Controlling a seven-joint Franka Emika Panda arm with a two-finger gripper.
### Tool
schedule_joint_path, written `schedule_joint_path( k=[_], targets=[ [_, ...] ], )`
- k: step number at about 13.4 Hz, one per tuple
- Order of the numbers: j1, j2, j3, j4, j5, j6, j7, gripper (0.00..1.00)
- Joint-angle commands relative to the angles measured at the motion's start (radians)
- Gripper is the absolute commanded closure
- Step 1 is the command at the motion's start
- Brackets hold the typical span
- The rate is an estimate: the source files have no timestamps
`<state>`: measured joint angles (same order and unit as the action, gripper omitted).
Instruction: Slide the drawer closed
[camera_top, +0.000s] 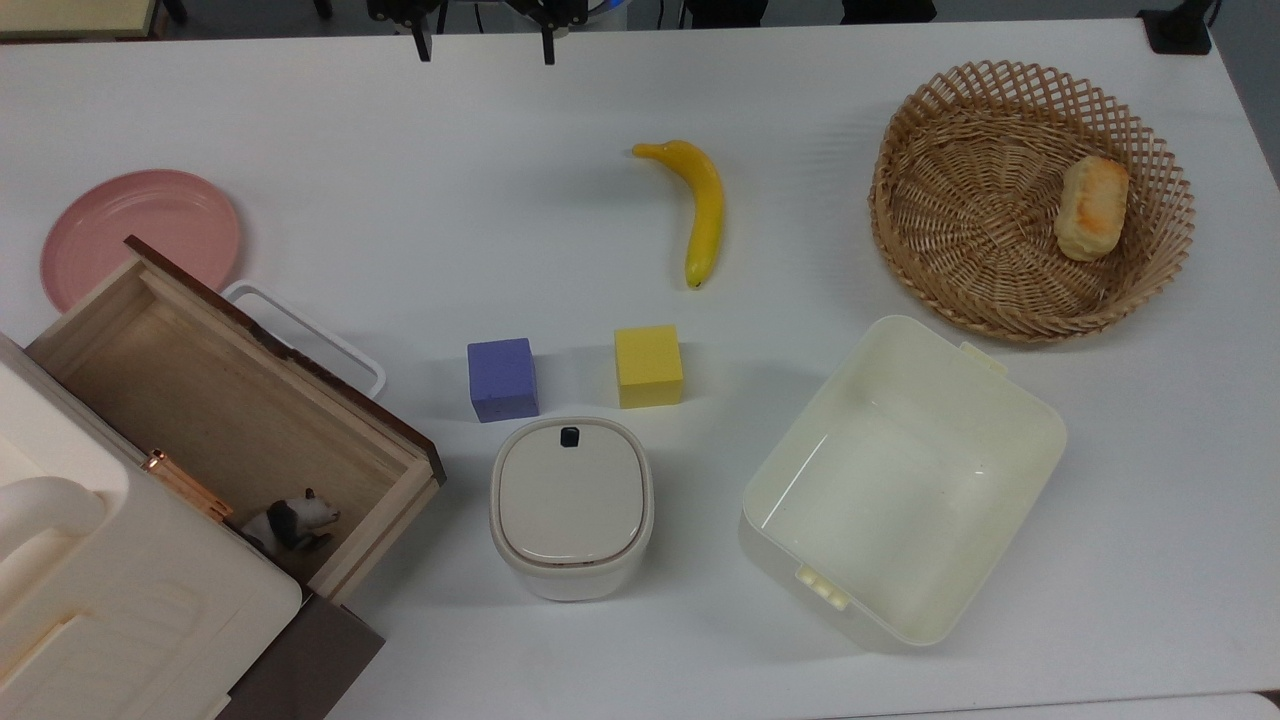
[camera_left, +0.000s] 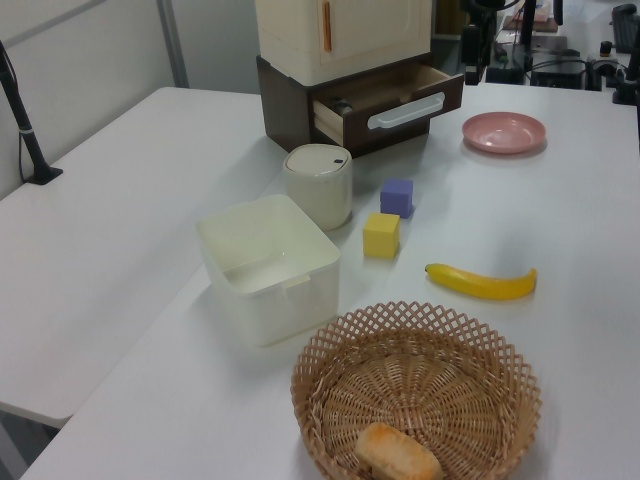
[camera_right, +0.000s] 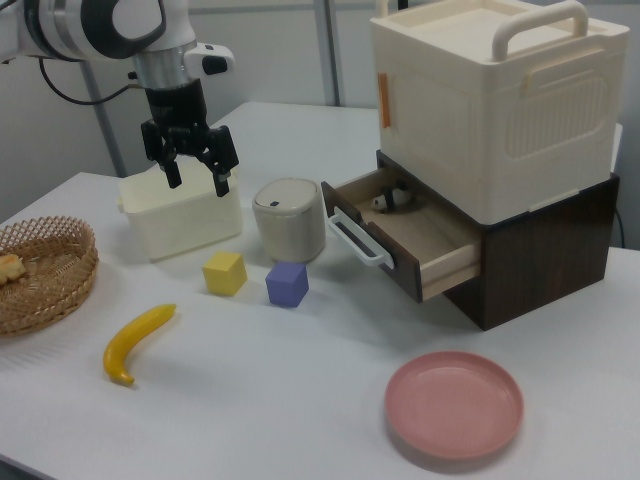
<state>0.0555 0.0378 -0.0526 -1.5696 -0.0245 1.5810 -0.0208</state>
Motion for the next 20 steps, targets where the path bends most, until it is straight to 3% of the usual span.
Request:
schedule_joint_path(
  k=[1, 7, 8, 12, 14, 15, 16, 20],
  targets=[
    [0.001, -0.021, 0.0, -0.023, 0.02, -0.009, 0.012, 0.0],
    [0.003, -0.018, 0.002, -0.023, 0.018, -0.001, 0.01, 0.0],
    [0.003, -0.018, 0.0, -0.024, 0.018, -0.001, 0.007, 0.06],
    [0.003, -0.016, 0.002, -0.024, 0.015, 0.0, -0.014, 0.47],
    [0.003, -0.016, 0.002, -0.024, 0.015, 0.0, -0.034, 0.82],
    [0.003, -0.016, 0.002, -0.024, 0.015, 0.0, -0.034, 0.93],
    [0.003, -0.016, 0.002, -0.024, 0.017, 0.0, -0.034, 1.0],
    [0.003, -0.012, 0.002, -0.023, 0.018, 0.0, -0.031, 1.0]
  ],
)
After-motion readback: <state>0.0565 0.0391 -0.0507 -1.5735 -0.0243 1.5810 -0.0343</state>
